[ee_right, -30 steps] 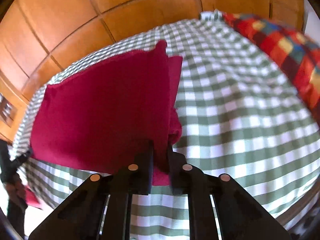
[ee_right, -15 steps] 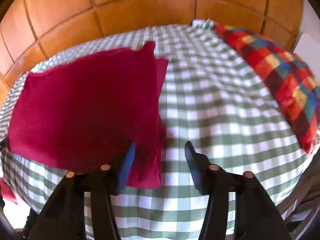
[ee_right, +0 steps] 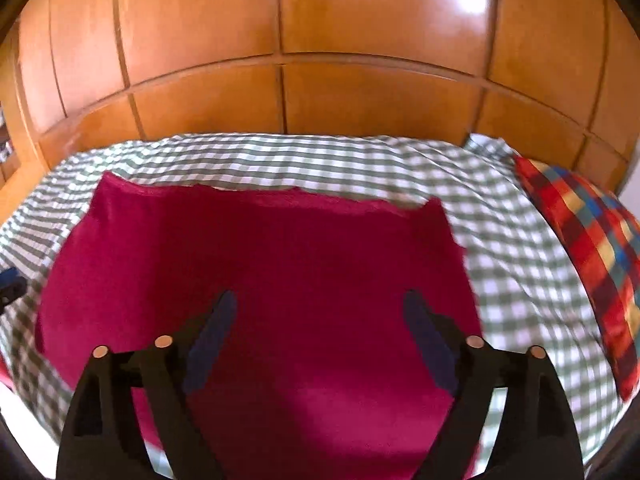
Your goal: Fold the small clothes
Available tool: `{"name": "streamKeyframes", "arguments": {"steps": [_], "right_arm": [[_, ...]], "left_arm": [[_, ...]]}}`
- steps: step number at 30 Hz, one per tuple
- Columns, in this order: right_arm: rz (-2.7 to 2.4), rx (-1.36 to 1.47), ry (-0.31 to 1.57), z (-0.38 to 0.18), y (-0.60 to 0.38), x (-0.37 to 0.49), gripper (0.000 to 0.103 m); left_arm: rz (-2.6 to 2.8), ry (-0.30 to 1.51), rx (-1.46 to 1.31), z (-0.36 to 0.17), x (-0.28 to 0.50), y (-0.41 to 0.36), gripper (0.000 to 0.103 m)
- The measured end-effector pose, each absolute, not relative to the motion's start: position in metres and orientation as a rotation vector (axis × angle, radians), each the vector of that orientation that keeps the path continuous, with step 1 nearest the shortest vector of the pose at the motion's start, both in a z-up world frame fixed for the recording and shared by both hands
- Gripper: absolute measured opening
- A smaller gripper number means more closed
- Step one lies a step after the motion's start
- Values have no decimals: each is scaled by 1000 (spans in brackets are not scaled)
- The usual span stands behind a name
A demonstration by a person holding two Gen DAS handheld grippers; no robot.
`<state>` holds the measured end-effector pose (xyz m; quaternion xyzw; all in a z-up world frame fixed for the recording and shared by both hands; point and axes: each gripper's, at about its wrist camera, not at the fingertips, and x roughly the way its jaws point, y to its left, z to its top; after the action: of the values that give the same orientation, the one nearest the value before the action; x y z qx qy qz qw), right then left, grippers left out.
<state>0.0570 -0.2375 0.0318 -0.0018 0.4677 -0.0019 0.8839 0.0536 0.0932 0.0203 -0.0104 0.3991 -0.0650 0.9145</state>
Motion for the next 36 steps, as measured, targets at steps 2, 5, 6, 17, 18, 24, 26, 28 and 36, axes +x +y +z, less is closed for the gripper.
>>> {"name": "streamKeyframes", "arguments": {"steps": [2,5,6,17,18,24,26,28,36], "right_arm": [[-34,-59,979,20,-230,68,85],[-81,-109,999,-4,-230,75,95],[-87,-95,1007,-12,-233,75,99],[-69,44,963,-29,-248,69,99],[-69,43,962,-29,-248,69,99],[-69,42,956,-29,-249,68,99],[-69,43,956,-29,-249,68,99],[-69,42,955,-29,-249,68,99],[-66,45,951,-29,-250,67,99]], "left_arm": [[-106,817,17,21,56,90,72],[-84,808,42,21,59,88,75],[-81,809,42,21,61,88,75],[-70,839,26,10,78,88,78],[-75,840,20,10,79,88,77],[-104,862,2,6,93,89,64],[-134,882,-30,4,102,93,53],[-163,903,-102,2,115,103,51],[-302,987,-308,-17,168,115,45]]}}
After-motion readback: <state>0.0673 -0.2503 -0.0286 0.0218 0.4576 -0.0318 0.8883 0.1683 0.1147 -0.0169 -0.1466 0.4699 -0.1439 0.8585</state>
